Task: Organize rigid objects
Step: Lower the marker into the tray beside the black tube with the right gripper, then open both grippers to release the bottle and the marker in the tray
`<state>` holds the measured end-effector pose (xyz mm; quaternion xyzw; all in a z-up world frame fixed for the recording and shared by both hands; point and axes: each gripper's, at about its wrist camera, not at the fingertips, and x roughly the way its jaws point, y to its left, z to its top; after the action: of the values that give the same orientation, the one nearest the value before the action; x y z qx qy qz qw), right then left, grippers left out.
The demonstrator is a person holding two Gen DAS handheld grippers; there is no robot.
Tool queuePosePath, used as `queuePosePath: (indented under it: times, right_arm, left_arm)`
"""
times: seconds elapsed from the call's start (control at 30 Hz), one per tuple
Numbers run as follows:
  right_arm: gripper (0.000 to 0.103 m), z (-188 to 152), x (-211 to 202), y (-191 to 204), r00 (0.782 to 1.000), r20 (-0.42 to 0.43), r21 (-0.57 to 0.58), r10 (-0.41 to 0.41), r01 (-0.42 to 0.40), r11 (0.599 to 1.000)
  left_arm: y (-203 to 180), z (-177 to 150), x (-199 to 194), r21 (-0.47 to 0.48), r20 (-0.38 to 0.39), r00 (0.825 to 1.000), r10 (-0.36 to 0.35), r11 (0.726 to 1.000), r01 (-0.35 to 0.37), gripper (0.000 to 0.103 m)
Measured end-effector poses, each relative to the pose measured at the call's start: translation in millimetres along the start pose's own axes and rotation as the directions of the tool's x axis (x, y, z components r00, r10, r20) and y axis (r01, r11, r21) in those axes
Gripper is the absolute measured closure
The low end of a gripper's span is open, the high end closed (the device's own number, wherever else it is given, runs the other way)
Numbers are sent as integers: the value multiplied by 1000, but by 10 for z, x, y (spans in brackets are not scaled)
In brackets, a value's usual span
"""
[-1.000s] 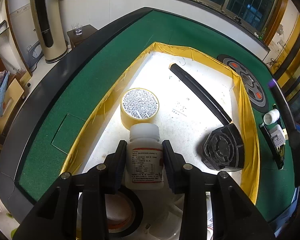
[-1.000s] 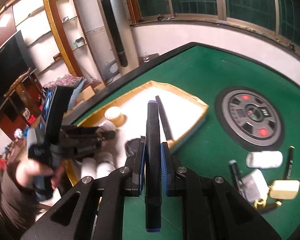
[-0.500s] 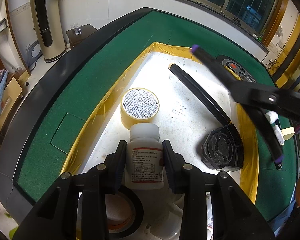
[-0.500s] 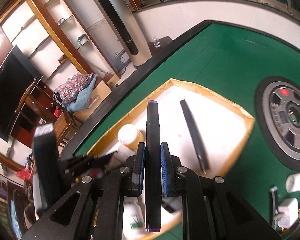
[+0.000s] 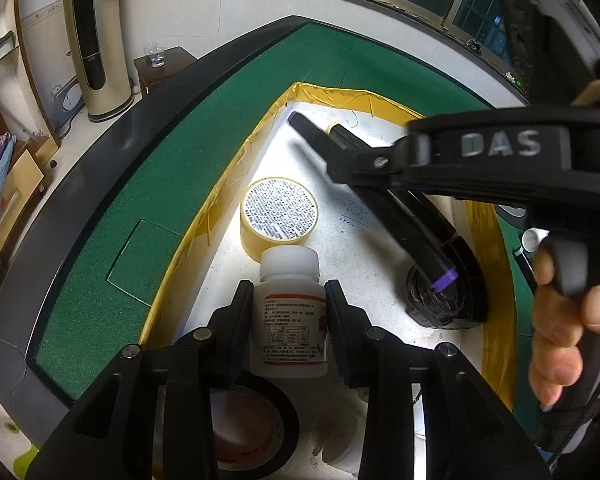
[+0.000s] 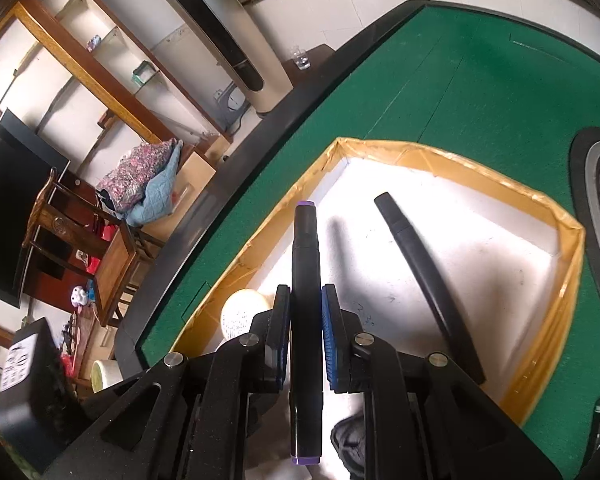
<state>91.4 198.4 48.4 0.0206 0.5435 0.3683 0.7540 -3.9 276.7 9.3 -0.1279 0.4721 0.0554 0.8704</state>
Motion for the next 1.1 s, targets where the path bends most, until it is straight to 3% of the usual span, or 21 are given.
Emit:
queuePosePath:
  times: [0.53,1.1]
  right_arm:
    - [90,62,61,-255,1000,-1,38,-31,31,999]
    - [89,45,95,-179,999,-2,9,-45,45,999]
  left_arm:
    - [-13,-37,2,12,6,1000,7,1000,-7,69]
    - [-31,-39,-9,15,8,1000,13,1000,-13,69]
